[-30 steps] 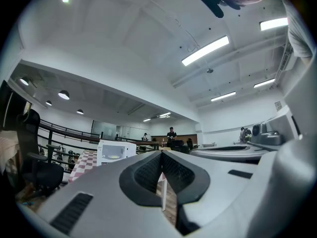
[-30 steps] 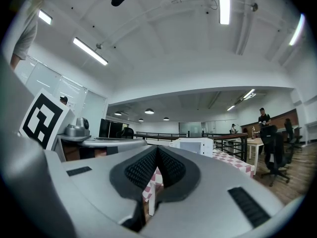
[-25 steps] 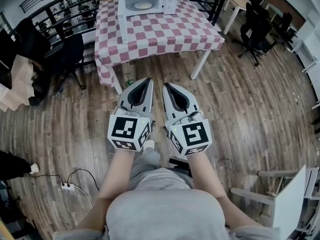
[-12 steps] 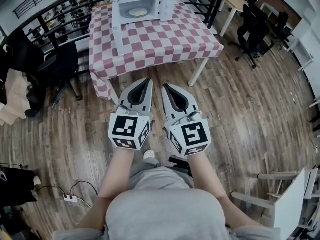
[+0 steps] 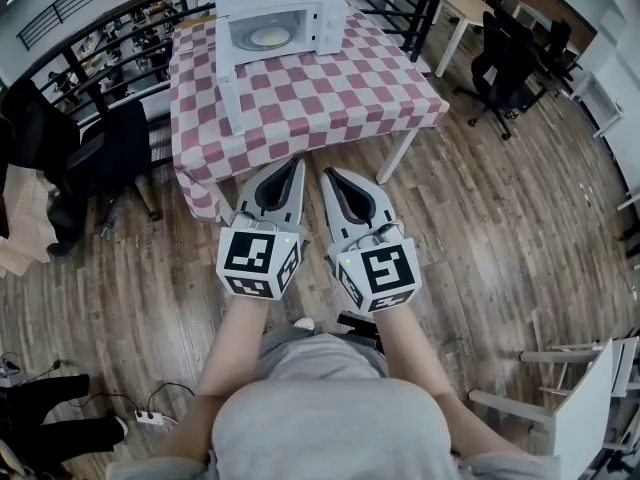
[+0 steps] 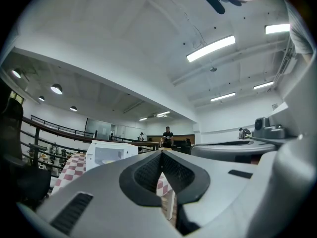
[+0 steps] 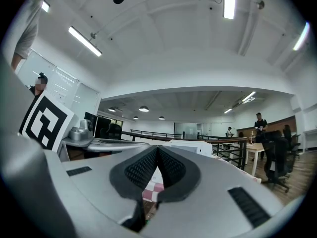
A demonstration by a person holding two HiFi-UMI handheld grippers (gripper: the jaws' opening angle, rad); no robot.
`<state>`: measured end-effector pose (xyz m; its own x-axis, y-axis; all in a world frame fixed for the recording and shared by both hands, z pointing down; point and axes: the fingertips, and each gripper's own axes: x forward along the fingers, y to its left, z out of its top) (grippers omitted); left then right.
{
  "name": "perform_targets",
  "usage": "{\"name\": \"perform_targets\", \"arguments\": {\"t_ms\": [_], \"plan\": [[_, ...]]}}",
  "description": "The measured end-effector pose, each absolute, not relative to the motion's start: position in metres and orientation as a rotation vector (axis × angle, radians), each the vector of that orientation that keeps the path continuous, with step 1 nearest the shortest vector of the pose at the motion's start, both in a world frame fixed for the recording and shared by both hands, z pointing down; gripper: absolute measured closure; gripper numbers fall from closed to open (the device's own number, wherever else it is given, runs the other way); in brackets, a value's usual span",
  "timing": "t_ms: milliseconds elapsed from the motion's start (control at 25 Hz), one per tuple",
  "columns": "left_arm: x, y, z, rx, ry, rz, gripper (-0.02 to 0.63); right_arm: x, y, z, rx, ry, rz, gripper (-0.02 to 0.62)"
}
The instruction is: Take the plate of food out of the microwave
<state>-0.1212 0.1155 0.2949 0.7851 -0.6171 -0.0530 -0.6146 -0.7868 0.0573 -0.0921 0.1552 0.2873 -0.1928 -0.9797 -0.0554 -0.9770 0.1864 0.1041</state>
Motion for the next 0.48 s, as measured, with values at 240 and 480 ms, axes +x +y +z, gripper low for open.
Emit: {"name": "perform_targets", "arguments": {"t_ms": [240,480], "plan": [[-0.111,0.096,0.301,2.922,-0.991,-0.106,0.603,-0.082,0.136,0.293,1.989,-2.379,-0.168,0.571],[-0.102,0.079,0.304,2.926,-0.986,-0.094,0.603,-0.073,0.119,0.295,1.997,-2.38,-0.165,0.571]]}}
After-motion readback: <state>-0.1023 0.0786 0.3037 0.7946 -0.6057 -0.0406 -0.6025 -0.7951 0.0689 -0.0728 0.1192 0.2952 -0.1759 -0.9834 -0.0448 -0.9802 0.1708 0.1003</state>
